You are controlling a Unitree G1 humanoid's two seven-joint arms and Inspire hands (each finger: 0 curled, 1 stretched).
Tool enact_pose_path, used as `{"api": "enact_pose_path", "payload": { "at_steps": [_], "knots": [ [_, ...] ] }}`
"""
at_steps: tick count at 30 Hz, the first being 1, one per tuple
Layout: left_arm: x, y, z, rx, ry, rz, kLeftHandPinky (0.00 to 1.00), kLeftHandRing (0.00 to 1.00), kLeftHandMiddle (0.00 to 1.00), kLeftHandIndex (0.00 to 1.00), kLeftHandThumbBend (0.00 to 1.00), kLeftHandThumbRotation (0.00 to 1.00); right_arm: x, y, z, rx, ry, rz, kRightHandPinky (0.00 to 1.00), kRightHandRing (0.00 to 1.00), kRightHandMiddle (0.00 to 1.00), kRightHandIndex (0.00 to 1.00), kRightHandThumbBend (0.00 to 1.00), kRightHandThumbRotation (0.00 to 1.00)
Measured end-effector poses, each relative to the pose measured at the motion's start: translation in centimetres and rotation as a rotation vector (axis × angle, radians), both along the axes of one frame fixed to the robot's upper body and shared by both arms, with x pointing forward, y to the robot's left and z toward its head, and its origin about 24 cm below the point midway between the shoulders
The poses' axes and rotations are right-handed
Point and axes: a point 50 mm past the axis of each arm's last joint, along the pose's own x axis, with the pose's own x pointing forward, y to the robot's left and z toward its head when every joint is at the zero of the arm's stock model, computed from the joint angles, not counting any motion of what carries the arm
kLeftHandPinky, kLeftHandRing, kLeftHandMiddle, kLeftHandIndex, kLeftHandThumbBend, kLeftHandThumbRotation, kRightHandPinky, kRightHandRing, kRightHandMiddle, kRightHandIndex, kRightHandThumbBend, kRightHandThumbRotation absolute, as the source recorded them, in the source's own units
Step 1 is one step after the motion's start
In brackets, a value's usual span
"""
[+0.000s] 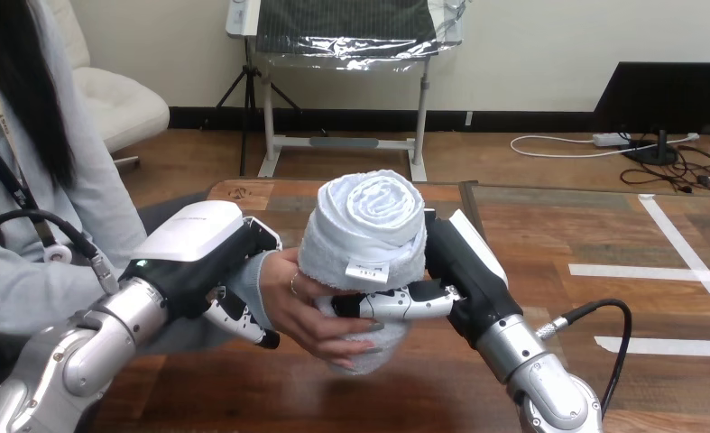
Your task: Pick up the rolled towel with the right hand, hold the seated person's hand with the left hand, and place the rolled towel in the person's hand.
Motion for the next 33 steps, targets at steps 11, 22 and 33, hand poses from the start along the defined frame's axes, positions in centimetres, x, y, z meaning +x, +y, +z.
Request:
{"api": "enact_pose_path", "payload": {
  "at_steps": [11, 22, 33],
  "knots": [
    [0.1, -0.1, 0.2, -0.003, -0.010, 0.000, 0.27, 0.33, 0.40, 0.40, 0.86, 0.00, 0.0, 0.0, 0.0, -0.004, -0.004, -0.011, 0.36, 0.43, 0.48, 0.50, 0.79, 0.00],
    [0.2, -0.1, 0.5, -0.011, -0.033, 0.002, 0.31, 0.37, 0.45, 0.47, 0.89, 0.00, 0.1, 0.1, 0.2, -0.019, -0.015, -0.016, 0.39, 0.47, 0.54, 0.58, 0.81, 0.00],
    [0.2, -0.5, 1.3, -0.019, -0.080, -0.012, 0.41, 0.46, 0.53, 0.60, 0.94, 0.02, 0.3, 0.1, 0.6, -0.040, -0.024, -0.008, 0.45, 0.55, 0.61, 0.66, 0.78, 0.00]
  ]
}}
